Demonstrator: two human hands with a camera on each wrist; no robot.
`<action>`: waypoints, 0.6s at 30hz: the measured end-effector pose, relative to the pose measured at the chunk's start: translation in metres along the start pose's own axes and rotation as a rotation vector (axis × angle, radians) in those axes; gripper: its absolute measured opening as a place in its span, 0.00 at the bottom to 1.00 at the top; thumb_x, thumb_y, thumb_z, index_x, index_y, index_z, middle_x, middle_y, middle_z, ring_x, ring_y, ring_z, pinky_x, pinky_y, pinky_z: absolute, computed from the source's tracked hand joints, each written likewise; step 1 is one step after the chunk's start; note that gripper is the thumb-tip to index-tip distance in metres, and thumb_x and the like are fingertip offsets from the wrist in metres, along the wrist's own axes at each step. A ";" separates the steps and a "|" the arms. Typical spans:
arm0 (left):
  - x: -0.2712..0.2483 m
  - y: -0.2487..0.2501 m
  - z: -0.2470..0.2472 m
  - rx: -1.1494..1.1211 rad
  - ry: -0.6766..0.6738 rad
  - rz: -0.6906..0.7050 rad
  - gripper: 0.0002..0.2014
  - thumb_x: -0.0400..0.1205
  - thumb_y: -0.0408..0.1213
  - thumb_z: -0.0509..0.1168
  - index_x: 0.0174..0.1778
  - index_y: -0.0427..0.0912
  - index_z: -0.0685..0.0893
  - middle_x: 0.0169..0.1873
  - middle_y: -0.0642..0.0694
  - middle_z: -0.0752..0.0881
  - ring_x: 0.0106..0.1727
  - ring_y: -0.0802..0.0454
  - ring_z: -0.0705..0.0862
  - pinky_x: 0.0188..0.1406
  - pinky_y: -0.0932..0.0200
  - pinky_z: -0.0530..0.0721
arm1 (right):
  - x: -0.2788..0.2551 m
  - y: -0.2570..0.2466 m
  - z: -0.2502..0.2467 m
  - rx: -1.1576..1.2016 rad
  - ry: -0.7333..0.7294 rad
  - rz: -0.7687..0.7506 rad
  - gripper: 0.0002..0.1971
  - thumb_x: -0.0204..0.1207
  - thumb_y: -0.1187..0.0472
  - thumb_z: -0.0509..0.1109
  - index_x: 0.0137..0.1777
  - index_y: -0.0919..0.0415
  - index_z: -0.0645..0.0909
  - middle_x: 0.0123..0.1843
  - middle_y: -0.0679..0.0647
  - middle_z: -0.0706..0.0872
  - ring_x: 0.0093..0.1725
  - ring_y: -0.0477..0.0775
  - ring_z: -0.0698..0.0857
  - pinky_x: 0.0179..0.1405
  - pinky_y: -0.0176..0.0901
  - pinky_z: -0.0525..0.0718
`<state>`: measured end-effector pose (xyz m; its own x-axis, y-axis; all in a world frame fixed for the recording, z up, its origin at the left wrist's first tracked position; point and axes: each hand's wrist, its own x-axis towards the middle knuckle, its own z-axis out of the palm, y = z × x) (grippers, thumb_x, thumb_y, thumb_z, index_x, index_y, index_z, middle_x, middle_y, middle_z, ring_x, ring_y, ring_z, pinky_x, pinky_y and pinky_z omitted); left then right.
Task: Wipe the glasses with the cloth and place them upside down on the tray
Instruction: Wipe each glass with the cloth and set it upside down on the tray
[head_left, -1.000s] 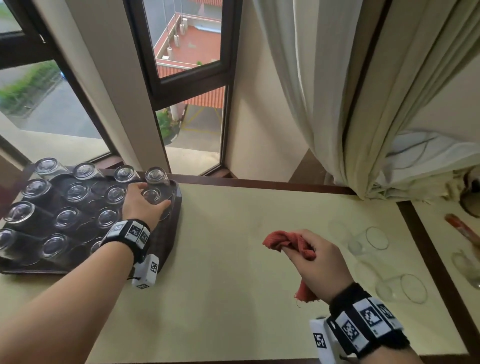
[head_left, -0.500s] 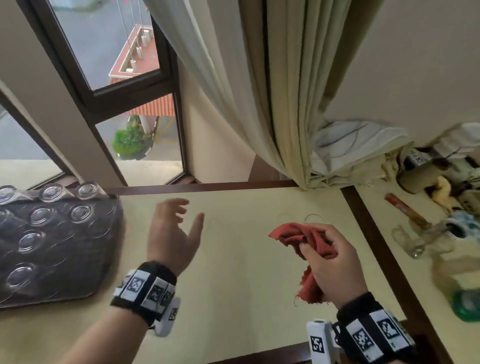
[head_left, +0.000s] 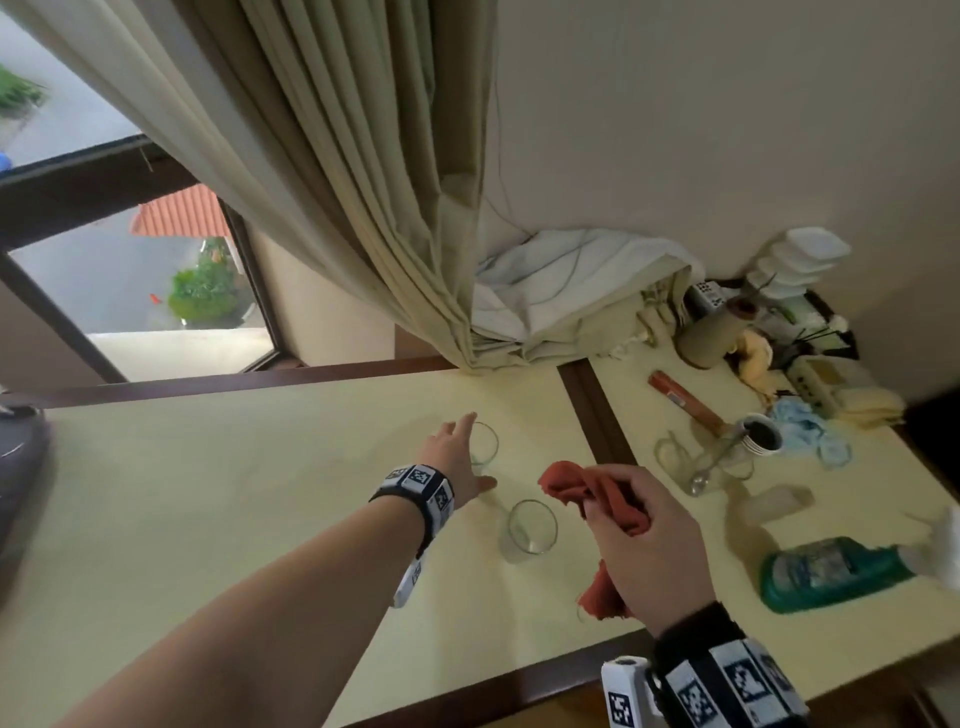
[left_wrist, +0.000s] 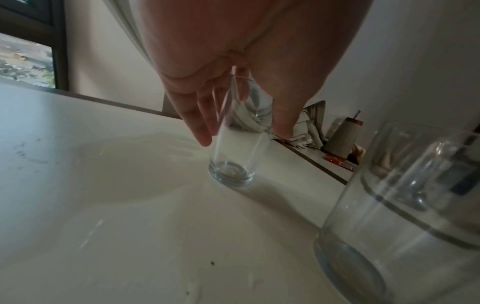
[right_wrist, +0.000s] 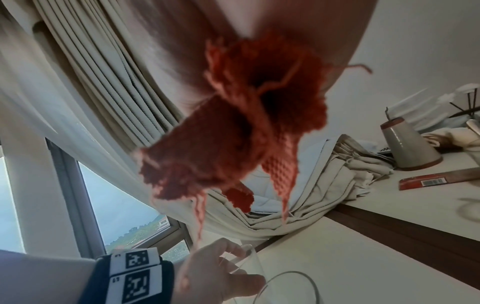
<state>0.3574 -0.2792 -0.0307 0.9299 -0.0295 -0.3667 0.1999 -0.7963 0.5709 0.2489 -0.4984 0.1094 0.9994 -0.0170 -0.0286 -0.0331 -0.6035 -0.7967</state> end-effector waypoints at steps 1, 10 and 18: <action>0.002 0.003 0.007 -0.033 0.036 -0.010 0.47 0.82 0.48 0.81 0.92 0.51 0.60 0.84 0.38 0.74 0.80 0.37 0.78 0.80 0.42 0.79 | 0.000 0.003 -0.004 0.006 -0.010 -0.008 0.18 0.81 0.66 0.75 0.54 0.37 0.85 0.45 0.29 0.89 0.45 0.38 0.88 0.43 0.27 0.85; -0.053 0.009 -0.007 -0.441 0.410 -0.146 0.41 0.77 0.54 0.83 0.82 0.55 0.70 0.69 0.55 0.86 0.67 0.50 0.86 0.67 0.51 0.85 | 0.015 0.006 -0.008 0.042 -0.063 -0.091 0.18 0.81 0.67 0.76 0.55 0.38 0.86 0.50 0.27 0.88 0.53 0.32 0.87 0.51 0.20 0.81; -0.159 0.038 -0.122 -1.200 0.668 0.068 0.32 0.71 0.57 0.84 0.66 0.47 0.86 0.58 0.47 0.94 0.59 0.48 0.93 0.59 0.45 0.92 | 0.036 -0.099 0.008 0.344 0.012 -0.328 0.15 0.83 0.71 0.72 0.57 0.48 0.86 0.48 0.31 0.90 0.46 0.31 0.88 0.38 0.19 0.81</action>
<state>0.2550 -0.2309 0.1394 0.8507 0.5182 -0.0882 -0.0273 0.2110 0.9771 0.2877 -0.4327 0.1819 0.9573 0.1197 0.2630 0.2867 -0.2797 -0.9163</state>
